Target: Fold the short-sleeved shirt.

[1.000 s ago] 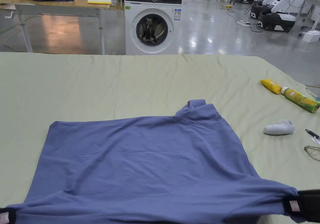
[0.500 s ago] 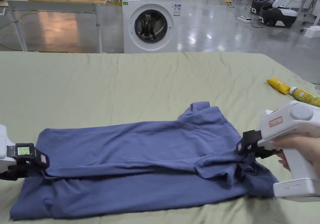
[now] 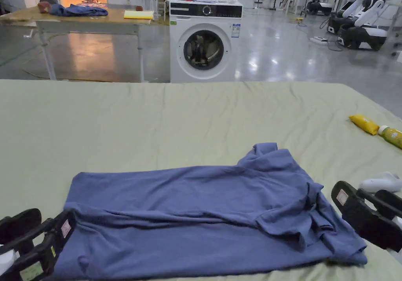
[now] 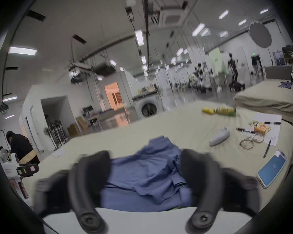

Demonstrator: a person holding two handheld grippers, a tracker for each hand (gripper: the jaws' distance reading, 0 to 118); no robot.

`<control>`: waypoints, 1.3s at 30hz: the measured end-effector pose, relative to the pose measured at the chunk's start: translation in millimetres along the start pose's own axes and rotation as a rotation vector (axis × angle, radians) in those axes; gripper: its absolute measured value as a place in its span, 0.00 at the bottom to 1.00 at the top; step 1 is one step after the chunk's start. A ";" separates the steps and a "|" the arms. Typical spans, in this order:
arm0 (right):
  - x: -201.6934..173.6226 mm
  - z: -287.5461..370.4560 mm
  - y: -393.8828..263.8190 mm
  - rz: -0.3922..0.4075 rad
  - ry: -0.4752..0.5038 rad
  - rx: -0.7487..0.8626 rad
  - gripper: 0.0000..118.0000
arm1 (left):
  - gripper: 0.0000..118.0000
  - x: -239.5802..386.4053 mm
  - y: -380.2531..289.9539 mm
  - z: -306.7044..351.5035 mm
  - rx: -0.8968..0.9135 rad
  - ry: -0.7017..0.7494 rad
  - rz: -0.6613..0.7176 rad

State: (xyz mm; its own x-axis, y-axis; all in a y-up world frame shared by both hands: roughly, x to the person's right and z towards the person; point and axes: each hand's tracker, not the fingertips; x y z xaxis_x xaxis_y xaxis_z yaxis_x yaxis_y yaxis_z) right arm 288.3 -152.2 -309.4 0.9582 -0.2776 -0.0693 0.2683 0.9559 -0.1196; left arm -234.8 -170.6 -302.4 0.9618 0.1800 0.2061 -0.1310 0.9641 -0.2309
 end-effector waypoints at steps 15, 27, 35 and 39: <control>-30.4 29.7 2.4 0.075 0.031 -0.003 0.00 | 0.39 -71.1 -0.1 -108.4 -0.675 0.109 0.223; -10.3 25.2 -10.7 0.117 -0.014 -0.098 0.00 | 0.88 -63.9 -66.3 -160.7 -0.948 0.484 -0.320; 45.9 -14.4 -10.2 -0.027 -0.119 -0.228 0.00 | 0.00 -49.8 -38.9 -121.8 -0.863 0.193 -0.307; 95.6 -76.5 -14.6 -0.048 -0.101 -0.490 0.32 | 0.00 -35.6 -26.1 -110.9 -0.669 0.092 -0.130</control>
State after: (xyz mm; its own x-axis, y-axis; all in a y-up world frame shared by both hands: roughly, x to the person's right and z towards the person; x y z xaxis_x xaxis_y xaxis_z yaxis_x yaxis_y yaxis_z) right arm 368.4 -200.1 -390.1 0.9571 -0.2867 0.0415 0.2578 0.7779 -0.5730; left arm -239.0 -223.7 -409.1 0.9800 0.0249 0.1973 0.1353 0.6435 -0.7534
